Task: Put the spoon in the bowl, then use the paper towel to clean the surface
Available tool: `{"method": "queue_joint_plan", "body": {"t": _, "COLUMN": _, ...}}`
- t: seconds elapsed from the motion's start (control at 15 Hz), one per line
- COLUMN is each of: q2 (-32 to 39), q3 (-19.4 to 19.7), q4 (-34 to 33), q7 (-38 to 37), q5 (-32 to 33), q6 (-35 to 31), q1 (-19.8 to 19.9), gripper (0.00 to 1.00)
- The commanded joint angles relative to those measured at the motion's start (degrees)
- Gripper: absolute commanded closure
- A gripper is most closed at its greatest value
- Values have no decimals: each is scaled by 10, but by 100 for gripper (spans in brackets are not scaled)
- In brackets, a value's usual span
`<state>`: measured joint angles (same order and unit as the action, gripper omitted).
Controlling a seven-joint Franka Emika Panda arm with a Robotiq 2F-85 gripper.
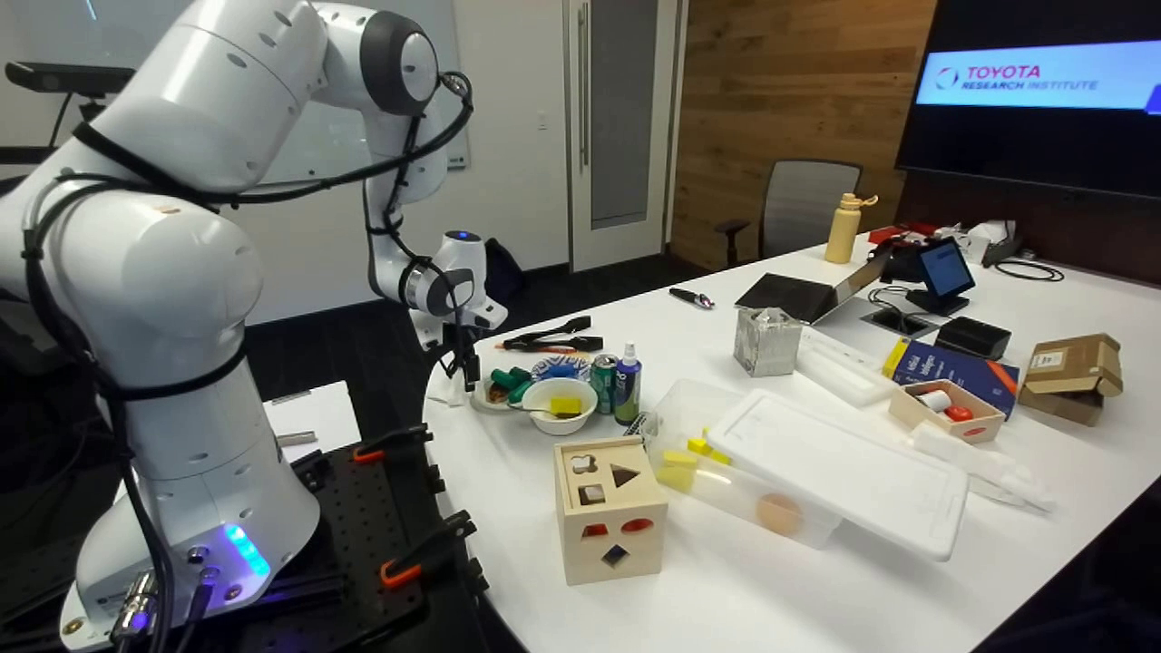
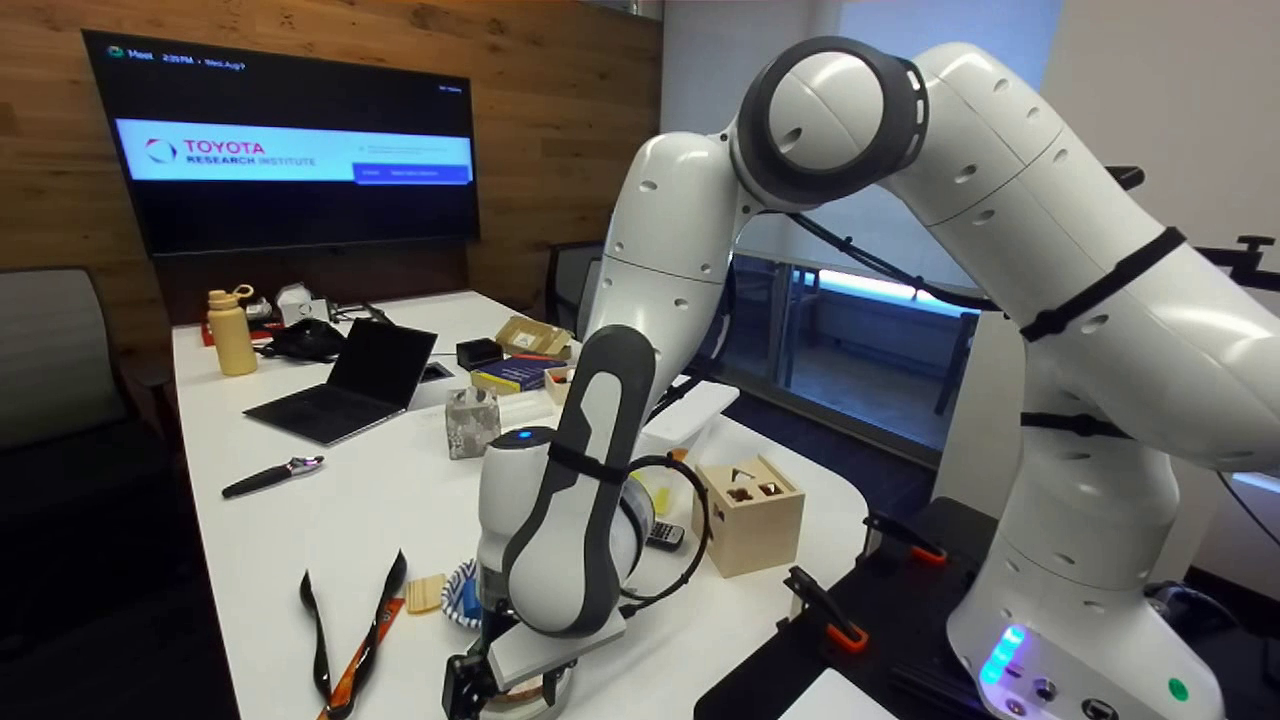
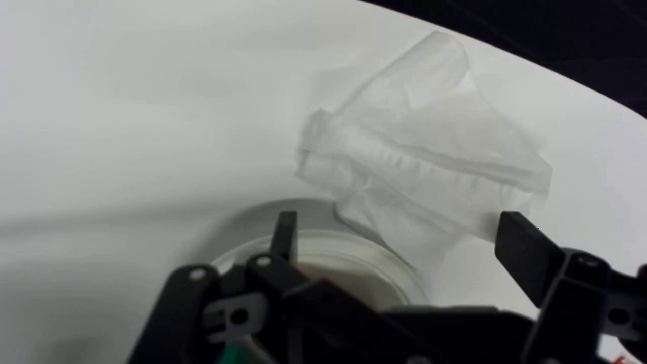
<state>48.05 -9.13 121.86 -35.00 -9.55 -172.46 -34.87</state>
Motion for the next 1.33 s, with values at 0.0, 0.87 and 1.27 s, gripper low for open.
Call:
{"method": "queue_joint_plan", "body": {"t": 0.0, "q2": 42, "q3": -52, "q4": -26, "q7": 60, "q5": -24, "q6": -39, "q1": 56, "gripper": 0}}
{"method": "queue_joint_plan", "body": {"t": 0.87, "q2": 83, "q3": -157, "q4": -29, "q7": 131, "q5": -55, "q6": -29, "q1": 169, "gripper": 95}}
{"method": "queue_joint_plan", "body": {"t": 1.27, "q2": 3, "q3": -113, "q4": 61, "q7": 78, "q5": -110, "q6": -30, "q1": 145, "gripper": 100}}
